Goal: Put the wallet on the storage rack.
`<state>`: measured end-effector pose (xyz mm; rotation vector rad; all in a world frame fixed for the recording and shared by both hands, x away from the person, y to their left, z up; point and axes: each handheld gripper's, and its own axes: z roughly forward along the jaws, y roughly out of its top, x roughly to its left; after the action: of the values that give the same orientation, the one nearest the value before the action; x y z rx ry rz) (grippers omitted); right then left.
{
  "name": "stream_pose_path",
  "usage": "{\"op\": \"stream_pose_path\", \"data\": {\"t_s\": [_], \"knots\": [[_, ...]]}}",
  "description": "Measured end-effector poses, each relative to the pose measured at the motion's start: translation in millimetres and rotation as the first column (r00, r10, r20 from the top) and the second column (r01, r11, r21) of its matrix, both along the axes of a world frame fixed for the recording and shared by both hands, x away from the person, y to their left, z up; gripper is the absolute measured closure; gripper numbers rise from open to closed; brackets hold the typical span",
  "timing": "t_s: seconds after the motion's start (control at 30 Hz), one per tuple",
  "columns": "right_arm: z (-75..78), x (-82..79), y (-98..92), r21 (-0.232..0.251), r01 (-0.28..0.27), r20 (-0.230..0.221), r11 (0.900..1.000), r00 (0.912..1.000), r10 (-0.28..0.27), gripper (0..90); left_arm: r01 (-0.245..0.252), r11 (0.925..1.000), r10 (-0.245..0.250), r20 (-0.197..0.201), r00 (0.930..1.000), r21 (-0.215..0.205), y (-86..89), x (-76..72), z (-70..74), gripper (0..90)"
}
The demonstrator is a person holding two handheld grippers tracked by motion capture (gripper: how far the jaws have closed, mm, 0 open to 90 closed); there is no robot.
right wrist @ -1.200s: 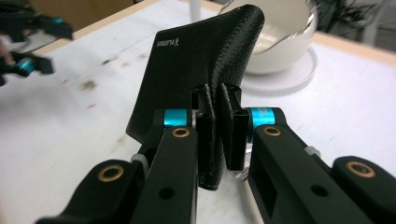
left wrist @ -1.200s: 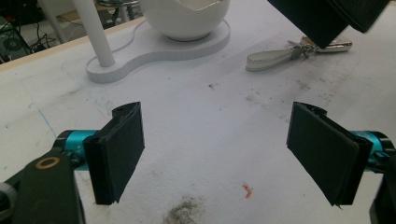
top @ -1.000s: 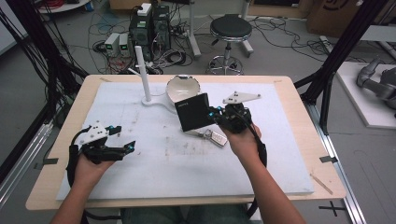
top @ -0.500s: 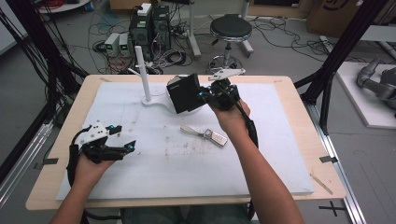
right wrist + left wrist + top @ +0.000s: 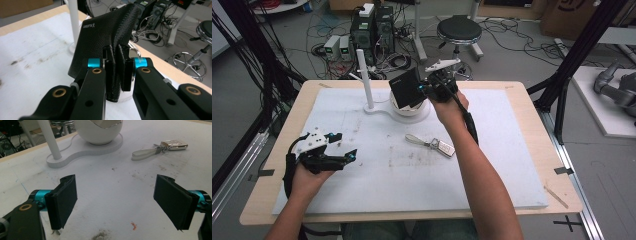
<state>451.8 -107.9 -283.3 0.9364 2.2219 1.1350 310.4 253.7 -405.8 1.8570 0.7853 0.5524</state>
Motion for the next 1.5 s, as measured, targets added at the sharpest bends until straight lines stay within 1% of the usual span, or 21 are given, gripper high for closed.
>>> {"op": "stream_pose_path", "data": {"t_s": [0.1, 0.13, 0.3, 0.37, 0.4, 0.43, 0.53, 0.57, 0.7, 0.73, 0.93, 1.0, 1.1, 1.17, 1.2, 1.23, 1.3, 1.33, 1.37, 1.47, 1.5], "knots": [[-4.2, 5.0, 1.7, -0.001, 0.009, -0.004, 1.0, 0.9999, -0.009, 86.2, 0.002, 1.0, -0.002, -0.001, 1.0, 0.0, -0.3, 0.7, -0.3, 19.0], [-9.0, 9.9, 2.4, 0.002, 0.021, -0.019, 1.0, 0.9996, -0.021, 86.2, 0.003, 1.0, -0.003, 0.0, 1.0, 0.0, -0.4, 0.7, -0.2, 19.1], [-16.2, 18.2, 3.3, -0.016, 0.043, -0.023, 0.999, 0.9988, -0.043, 86.2, 0.003, 1.0, -0.003, -0.001, 1.0, 0.003, -0.2, 0.9, -0.7, 19.0], [-19.7, 22.1, 3.0, -0.043, 0.053, -0.022, 0.998, 0.9983, -0.054, 86.2, 0.003, 1.0, -0.003, -0.005, 1.0, 0.0, -0.3, 1.1, -1.3, 19.1], [-19.7, 22.1, 3.0, -0.043, 0.053, -0.022, 0.998, 0.9983, -0.054, 86.2, 0.004, 1.0, -0.004, -0.005, 1.0, 0.001, -0.3, 1.2, -1.4, 19.1], [-21.2, 23.3, 2.8, -0.056, 0.061, -0.02, 0.997, 0.9979, -0.062, 86.2, 0.005, 1.0, -0.005, -0.004, 1.0, 0.002, -0.2, 1.6, -1.6, 19.1], [-21.6, 24.0, 2.0, -0.06, 0.07, -0.022, 0.996, 0.9972, -0.071, 86.2, 0.005, 1.0, -0.005, -0.005, 1.0, 0.0, -0.4, 1.6, -1.7, 19.1], [-22.1, 25.4, 1.2, -0.067, 0.076, -0.011, 0.995, 0.997, -0.077, 86.2, 0.008, 1.0, -0.008, -0.007, 0.9999, 0.002, -0.5, 1.5, -1.5, 19.1], [-24.3, 27.1, 2.7, -0.074, 0.085, -0.013, 0.994, 0.9962, -0.086, 86.2, 0.009, 1.0, -0.009, -0.006, 0.9999, 0.002, -1.0, 1.1, -1.4, 19.1], [-26.0, 28.4, 4.4, -0.086, 0.079, -0.009, 0.993, 0.9968, -0.08, 86.2, 0.008, 1.0, -0.008, -0.006, 1.0, 0.001, -1.2, 0.9, -1.3, 19.0], [-32.0, 30.2, 13.5, -0.115, 0.071, -0.014, 0.991, 0.9972, -0.073, 86.2, 0.006, 1.0, -0.006, -0.005, 1.0, 0.001, -1.6, 0.9, -1.6, 19.1], [-36.9, 32.5, 18.2, -0.138, 0.068, -0.017, 0.988, 0.9974, -0.071, 86.1, 0.009, 1.0, -0.009, -0.004, 1.0, 0.002, -1.5, 1.0, -1.6, 19.1], [-41.4, 33.9, 23.3, -0.144, 0.074, -0.026, 0.987, 0.9966, -0.079, 86.0, 0.008, 1.0, -0.008, -0.004, 1.0, 0.0, -1.6, 1.1, -1.7, 19.0], [-42.9, 34.8, 24.0, -0.147, 0.07, -0.022, 0.987, 0.997, -0.074, 86.0, 0.01, 0.9999, -0.01, -0.005, 0.9999, 0.002, -1.7, 1.1, -1.5, 19.1], [-45.7, 35.7, 25.4, -0.137, 0.084, -0.021, 0.987, 0.9959, -0.088, 85.4, 0.014, 0.9999, -0.014, -0.004, 0.9999, 0.005, -1.6, 1.3, -1.4, 19.1], [-46.8, 36.9, 24.7, -0.133, 0.089, -0.015, 0.987, 0.9956, -0.092, 84.7, 0.012, 0.9999, -0.012, -0.004, 0.9999, 0.005, -1.8, 0.8, -1.2, 19.1], [-48.2, 38.2, 23.8, -0.107, 0.101, -0.026, 0.989, 0.9942, -0.105, 81.6, 0.013, 0.9999, -0.013, -0.004, 0.9999, 0.006, -1.7, 0.7, -1.1, 19.1], [-48.2, 38.2, 23.8, -0.107, 0.101, -0.026, 0.989, 0.9942, -0.105, 81.6, 0.013, 0.9999, -0.013, -0.004, 0.9999, 0.006, -1.7, 0.7, -1.1, 19.1], [-48.1, 38.4, 23.3, -0.101, 0.106, -0.032, 0.989, 0.9935, -0.109, 77.7, 0.013, 0.9999, -0.013, -0.003, 0.9999, 0.007, -1.3, 0.9, -1.2, 19.1], [-43.1, 36.3, 15.9, -0.07, 0.118, -0.031, 0.991, 0.9922, -0.121, 57.6, 0.01, 0.9999, -0.01, -0.002, 0.9999, 0.006, -0.4, 0.9, -1.1, 19.1], [-43.1, 36.3, 15.9, -0.07, 0.118, -0.031, 0.991, 0.9922, -0.121, 57.6, 0.01, 0.9999, -0.01, -0.002, 0.9999, 0.008, -0.2, 0.8, -1.0, 19.1]]}}
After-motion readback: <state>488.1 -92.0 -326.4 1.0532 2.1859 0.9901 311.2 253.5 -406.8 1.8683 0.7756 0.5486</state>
